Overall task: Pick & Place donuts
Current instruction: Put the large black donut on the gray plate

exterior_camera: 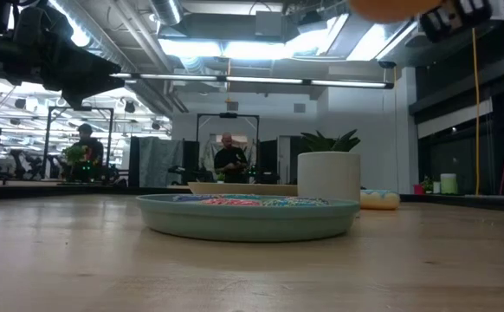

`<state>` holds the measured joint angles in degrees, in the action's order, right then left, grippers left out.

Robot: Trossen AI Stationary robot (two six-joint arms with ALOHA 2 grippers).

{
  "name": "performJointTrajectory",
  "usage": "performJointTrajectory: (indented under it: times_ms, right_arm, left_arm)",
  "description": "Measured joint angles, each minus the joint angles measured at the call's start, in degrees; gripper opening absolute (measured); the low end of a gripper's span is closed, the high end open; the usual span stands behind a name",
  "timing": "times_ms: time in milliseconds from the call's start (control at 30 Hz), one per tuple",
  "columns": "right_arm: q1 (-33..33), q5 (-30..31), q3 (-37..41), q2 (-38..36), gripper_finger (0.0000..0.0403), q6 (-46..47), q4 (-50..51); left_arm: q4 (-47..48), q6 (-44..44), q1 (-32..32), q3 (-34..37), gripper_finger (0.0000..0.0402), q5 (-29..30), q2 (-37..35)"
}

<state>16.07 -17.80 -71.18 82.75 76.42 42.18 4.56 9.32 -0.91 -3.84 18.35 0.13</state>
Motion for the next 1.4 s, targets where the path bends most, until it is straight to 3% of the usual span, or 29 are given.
performJointTrajectory:
  times_ms: [400, 667, 933, 1400]
  right_arm:
    - [-0.98, 0.04, 0.00, 2.72, 0.0034, -1.46, -15.21]
    - [-2.32, 3.38, -5.01, 3.22, 0.0034, -3.69, -13.71]
    - [-5.38, 8.63, -15.52, 5.98, 0.0034, -13.07, -10.66]
    - [-10.65, 9.37, -39.58, 17.60, 0.0035, -34.23, -2.89]
  left_arm:
    - [-0.01, 0.00, -0.01, -0.02, 0.0196, 0.00, 0.01]
    - [-0.01, 0.00, 0.00, 0.00, 0.0196, 0.00, 0.00]
    - [-0.02, 0.00, 0.01, 0.00, 0.0196, 0.00, 0.00]
    - [0.50, 0.00, -0.01, 0.00, 0.0196, -0.07, 0.34]
